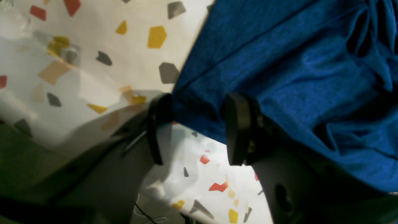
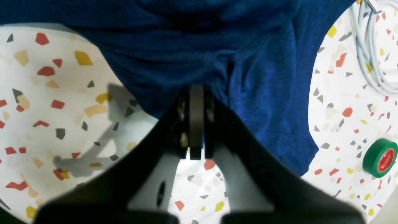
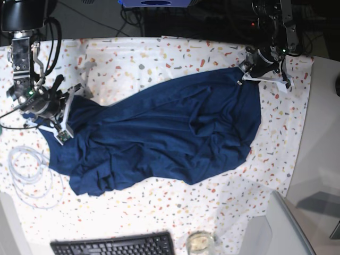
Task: Layout the t-shirt on the table in an organized manner, then fold the t-shirt properly
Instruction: 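Grasp the shirt edges with both grippers and pull them apart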
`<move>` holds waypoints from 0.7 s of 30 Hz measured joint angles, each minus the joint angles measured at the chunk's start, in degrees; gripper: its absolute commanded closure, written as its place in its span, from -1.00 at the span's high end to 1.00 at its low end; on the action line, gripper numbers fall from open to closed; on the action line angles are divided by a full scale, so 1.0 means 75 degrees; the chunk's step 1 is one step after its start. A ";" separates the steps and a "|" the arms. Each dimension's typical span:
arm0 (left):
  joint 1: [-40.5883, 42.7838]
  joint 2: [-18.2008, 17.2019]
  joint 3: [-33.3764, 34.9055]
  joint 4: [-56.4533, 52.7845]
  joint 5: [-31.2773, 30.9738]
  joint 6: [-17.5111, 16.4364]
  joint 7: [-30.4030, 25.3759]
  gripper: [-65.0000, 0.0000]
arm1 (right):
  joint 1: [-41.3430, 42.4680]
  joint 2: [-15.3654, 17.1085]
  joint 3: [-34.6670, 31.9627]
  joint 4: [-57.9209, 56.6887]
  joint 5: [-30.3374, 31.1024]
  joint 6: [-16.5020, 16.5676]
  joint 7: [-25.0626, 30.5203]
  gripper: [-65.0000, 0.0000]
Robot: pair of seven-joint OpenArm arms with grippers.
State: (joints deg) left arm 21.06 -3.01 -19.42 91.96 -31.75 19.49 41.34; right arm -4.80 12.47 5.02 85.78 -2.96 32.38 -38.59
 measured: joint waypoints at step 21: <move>-0.0035 -0.0245 0.0117 0.1472 0.0172 -0.0015 0.1775 -0.24 | 0.0000 0.0000 0.0000 0.0000 0.0000 0.0000 0.0003 -0.98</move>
State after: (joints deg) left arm 20.80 -4.84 -18.55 103.00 -30.46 19.38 54.65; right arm -4.80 12.47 5.02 85.78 -2.96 32.38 -38.57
